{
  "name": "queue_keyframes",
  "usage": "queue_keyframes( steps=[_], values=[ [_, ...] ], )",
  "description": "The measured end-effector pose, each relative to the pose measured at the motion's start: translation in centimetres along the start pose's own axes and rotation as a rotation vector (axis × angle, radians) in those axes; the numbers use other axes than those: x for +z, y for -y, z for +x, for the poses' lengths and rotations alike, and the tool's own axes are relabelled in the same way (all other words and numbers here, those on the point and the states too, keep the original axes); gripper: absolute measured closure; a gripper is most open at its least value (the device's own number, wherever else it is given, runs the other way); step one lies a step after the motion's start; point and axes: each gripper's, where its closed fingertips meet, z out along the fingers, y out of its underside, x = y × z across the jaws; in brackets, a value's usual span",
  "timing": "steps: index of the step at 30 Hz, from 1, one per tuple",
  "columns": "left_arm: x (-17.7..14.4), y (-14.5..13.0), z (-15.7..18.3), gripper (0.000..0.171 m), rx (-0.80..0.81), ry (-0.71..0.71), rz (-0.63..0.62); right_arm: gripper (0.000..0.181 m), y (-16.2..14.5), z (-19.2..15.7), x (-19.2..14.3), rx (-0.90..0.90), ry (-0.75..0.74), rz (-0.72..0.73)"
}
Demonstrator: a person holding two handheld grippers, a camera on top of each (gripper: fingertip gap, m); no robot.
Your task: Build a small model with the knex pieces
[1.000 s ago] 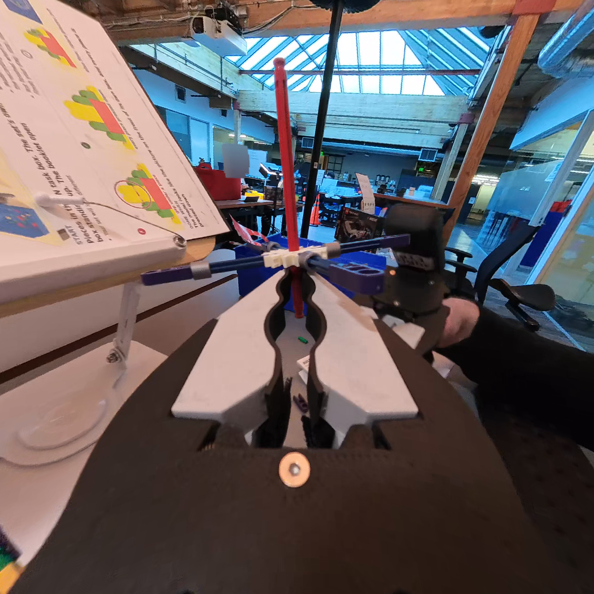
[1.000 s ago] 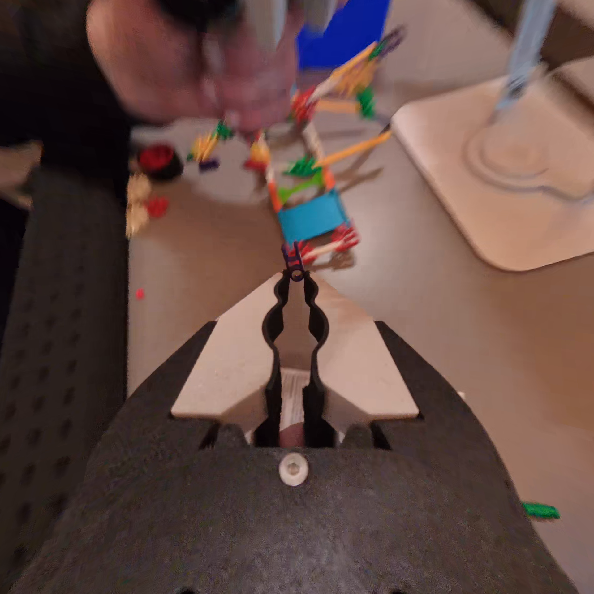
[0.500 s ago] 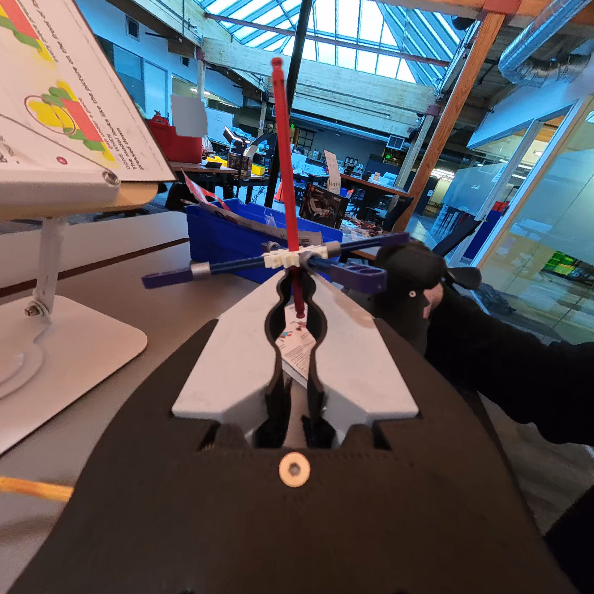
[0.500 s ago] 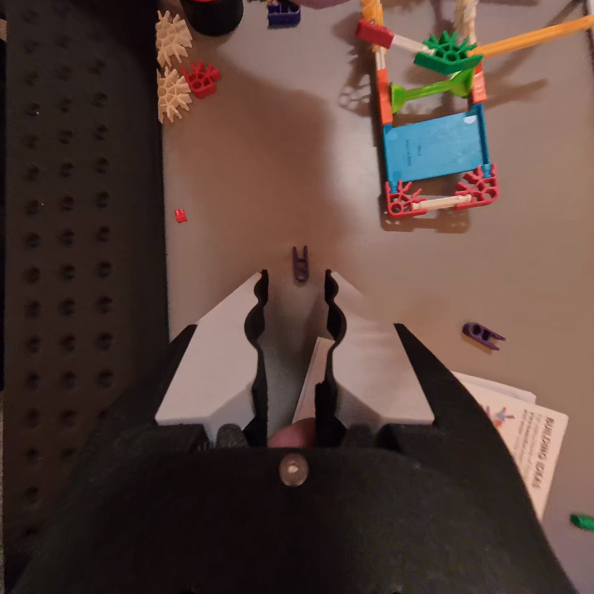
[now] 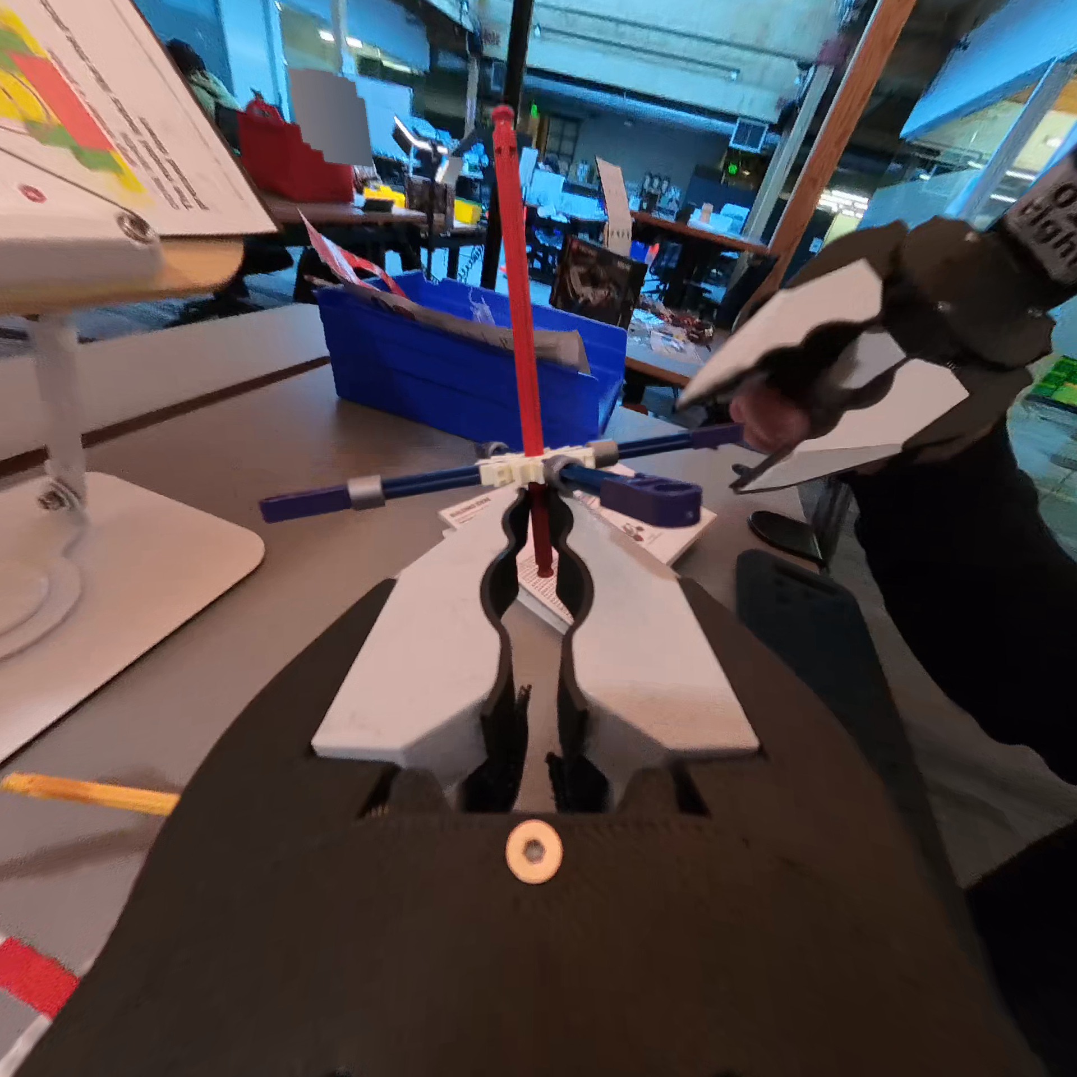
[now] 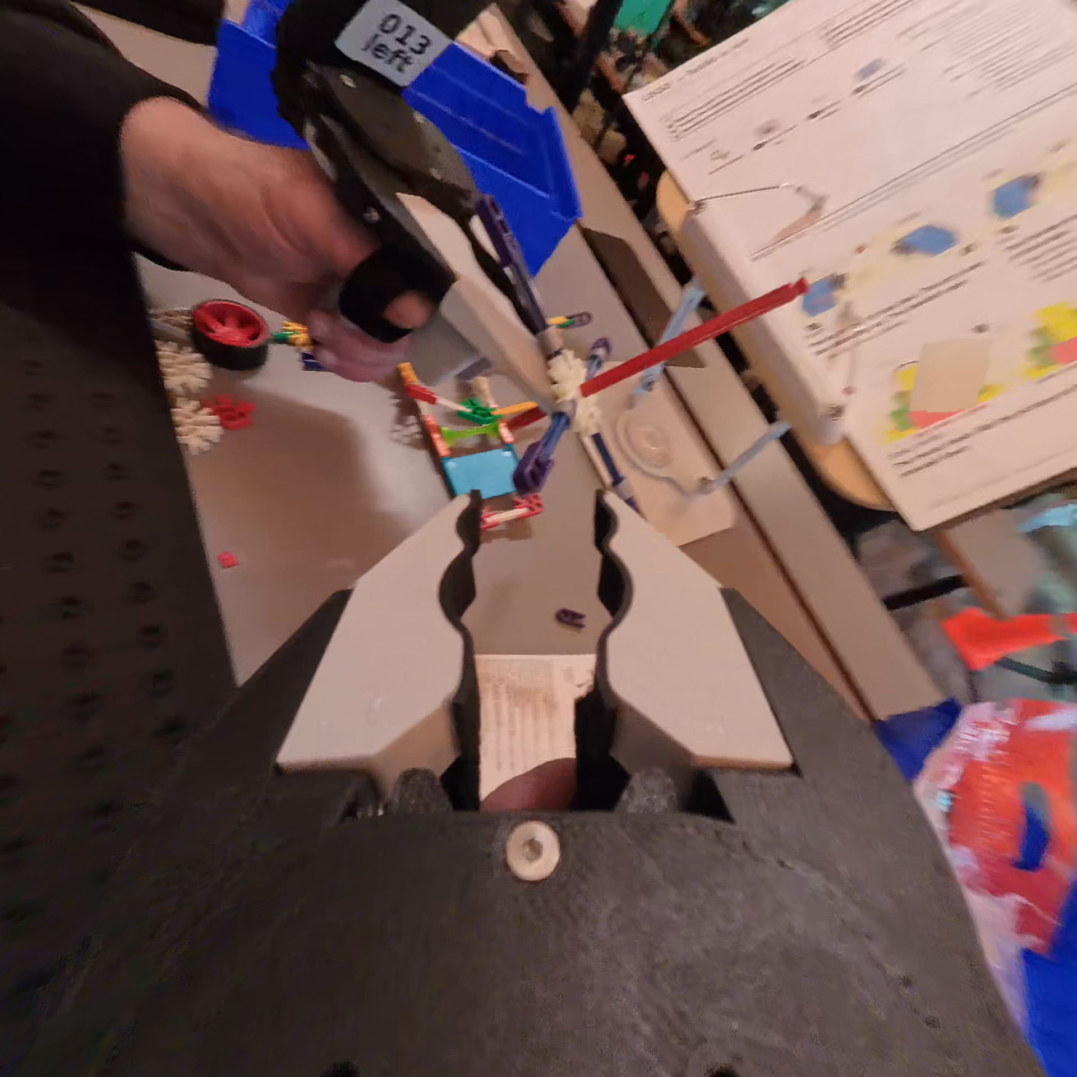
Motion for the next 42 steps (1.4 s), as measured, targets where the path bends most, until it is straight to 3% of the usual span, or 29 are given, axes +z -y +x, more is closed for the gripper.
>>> queue_keyframes(
  steps=[2, 5, 8, 11, 17, 25, 28, 33, 38, 42],
  values=[
    [0.2, -0.1, 0.4, 0.169, -0.03, -0.016, -0.012, 0.124, -0.4, 0.2, 0.7, -0.092, -0.063, -0.053],
    [0.8, -0.5, 2.0, 0.168, -0.122, -0.121, -0.047, 0.123, -1.2, -0.1, 2.6, -0.235, -0.125, -0.086],
    [1.5, -1.6, 2.8, 0.168, -0.128, -0.152, -0.091, 0.149, -0.7, 0.7, 4.1, -0.23, -0.185, -0.005],
    [1.7, -1.7, 2.0, 0.168, -0.166, -0.138, -0.079, 0.172, -1.4, 0.3, 5.0, -0.248, -0.147, 0.002],
    [1.9, -2.8, 1.6, 0.167, -0.183, -0.186, -0.147, 0.175, -2.5, 0.1, 5.3, -0.223, -0.105, 0.039],
    [1.6, -3.6, 0.9, 0.162, -0.056, -0.14, -0.193, 0.176, -4.5, 0.8, 5.0, -0.156, -0.118, 0.02],
    [1.1, -4.4, -0.3, 0.151, 0.038, -0.068, -0.245, 0.176, -4.6, 1.1, 4.9, -0.154, -0.13, 0.015],
    [1.1, -5.5, 0.8, 0.138, 0.128, -0.085, -0.291, 0.176, -5.1, 0.7, 5.7, -0.13, -0.105, -0.011],
    [2.3, -6.5, 0.5, 0.165, 0.102, -0.056, -0.324, 0.176, -4.5, 0.2, 6.4, -0.141, -0.108, -0.006],
    [1.1, -7.6, -0.6, 0.167, 0.093, -0.008, -0.409, 0.176, -5.3, 2.5, 6.5, -0.107, -0.185, -0.049]
  ],
)
